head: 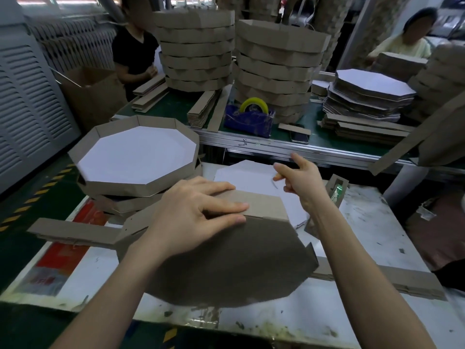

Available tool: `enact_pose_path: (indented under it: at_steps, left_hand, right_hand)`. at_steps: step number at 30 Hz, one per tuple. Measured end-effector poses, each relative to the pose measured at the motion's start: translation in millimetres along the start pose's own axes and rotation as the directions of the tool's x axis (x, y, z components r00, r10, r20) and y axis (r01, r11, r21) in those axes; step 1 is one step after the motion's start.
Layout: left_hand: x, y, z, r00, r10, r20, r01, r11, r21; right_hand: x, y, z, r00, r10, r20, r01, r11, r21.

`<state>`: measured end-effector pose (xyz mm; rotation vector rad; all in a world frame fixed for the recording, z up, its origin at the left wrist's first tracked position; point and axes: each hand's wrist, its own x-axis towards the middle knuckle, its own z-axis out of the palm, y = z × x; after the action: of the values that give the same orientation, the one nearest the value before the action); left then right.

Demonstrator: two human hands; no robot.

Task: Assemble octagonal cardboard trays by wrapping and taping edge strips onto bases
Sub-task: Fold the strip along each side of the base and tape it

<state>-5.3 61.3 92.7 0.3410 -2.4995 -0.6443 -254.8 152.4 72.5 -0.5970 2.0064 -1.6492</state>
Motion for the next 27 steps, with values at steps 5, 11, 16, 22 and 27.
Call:
enact_pose_path:
  at_steps: [5,11,16,22,27]
  left_hand:
    - [-24,-18,-16,1.0,-0.008,-0.006,0.008,0.999,-0.051]
    - [-34,-32,-26,0.999,0.034,0.042,-0.035,0.999,0.011]
    - [-37,-35,-20,1.0,-0.021,-0.009,0.02,0.992,-0.124]
    - [-37,-39,-21,1.0,-0.003,0.024,0.006,0.995,-0.104]
    - [-37,-38,-22,0.998,0.036,0.052,-0.033,0.998,-0.054]
  right_hand:
    - [-53,-54,25,0.968,-0.028,0.251,-0.031,0.973,0.229]
    - [-112,-72,54,0.916,0.012,0.401,-0.151,0.936,0.317]
    - [-143,-64,56,0.916,0.091,0.39,-0.235,0.911,0.34]
    - [-167,-53,54,0.927,0.134,0.35,-0.26,0.902,0.344]
    - [-186,-46,53,0.932,0.124,0.342,-0.245,0.909,0.337]
